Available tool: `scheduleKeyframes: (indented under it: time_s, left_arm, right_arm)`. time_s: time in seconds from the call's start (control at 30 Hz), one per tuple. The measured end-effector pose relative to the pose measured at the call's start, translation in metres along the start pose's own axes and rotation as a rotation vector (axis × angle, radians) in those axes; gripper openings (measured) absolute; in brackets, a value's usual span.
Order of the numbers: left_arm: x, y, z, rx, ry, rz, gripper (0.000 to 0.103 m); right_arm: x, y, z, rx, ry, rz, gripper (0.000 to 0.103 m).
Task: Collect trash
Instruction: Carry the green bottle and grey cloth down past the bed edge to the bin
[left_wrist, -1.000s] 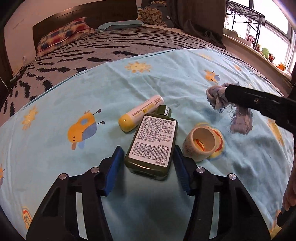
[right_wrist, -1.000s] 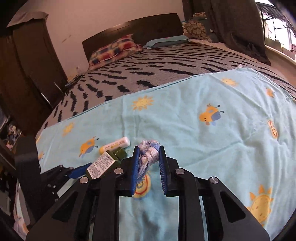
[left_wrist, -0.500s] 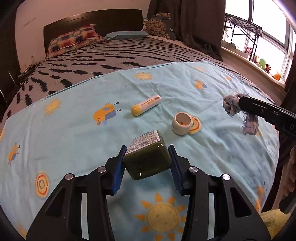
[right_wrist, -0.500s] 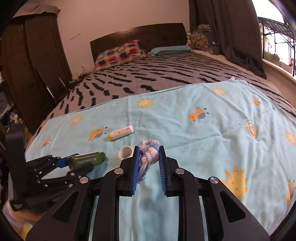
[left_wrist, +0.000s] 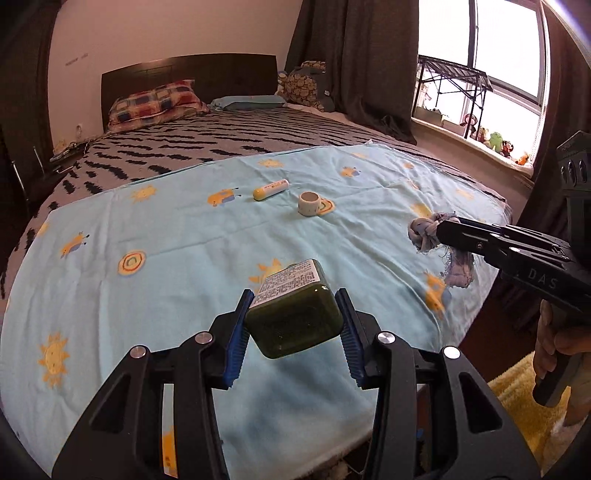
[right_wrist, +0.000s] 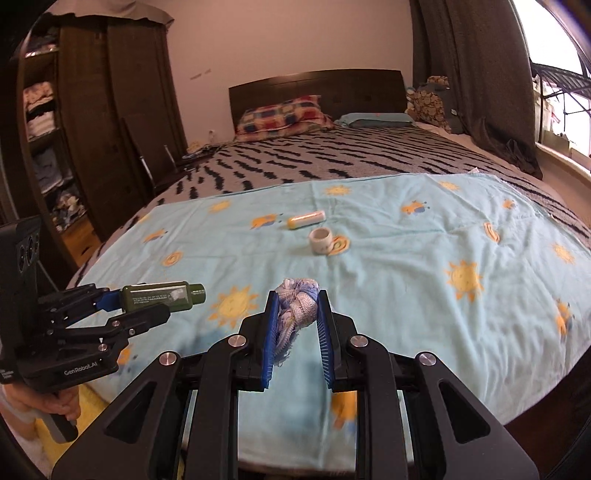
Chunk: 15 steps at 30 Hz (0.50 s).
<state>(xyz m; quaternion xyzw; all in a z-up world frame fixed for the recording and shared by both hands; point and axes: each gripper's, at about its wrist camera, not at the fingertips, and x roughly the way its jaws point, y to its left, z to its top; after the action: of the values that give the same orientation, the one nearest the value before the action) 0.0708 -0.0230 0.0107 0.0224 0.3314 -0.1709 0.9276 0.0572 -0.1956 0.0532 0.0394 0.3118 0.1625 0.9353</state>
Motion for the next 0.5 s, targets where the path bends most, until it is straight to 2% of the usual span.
scheduleKeyframes:
  time_s: [0.23,0.37,0.5]
  left_arm:
    - [-0.033,-0.022,-0.063,-0.009,-0.005,-0.037,0.042]
    - [-0.034,-0.034,-0.101,-0.022,0.052,-0.092,0.042]
    - [-0.024,-0.042,-0.131,-0.020,0.125,-0.108,0.042]
  right_arm:
    - [-0.040,0.022,-0.055,-0.042,0.013,0.019,0.022]
    - [-0.056,0.028,-0.091,-0.020,0.039,0.025,0.022]
    - [-0.050,0.025,-0.127,0.041,0.106,0.016,0.022]
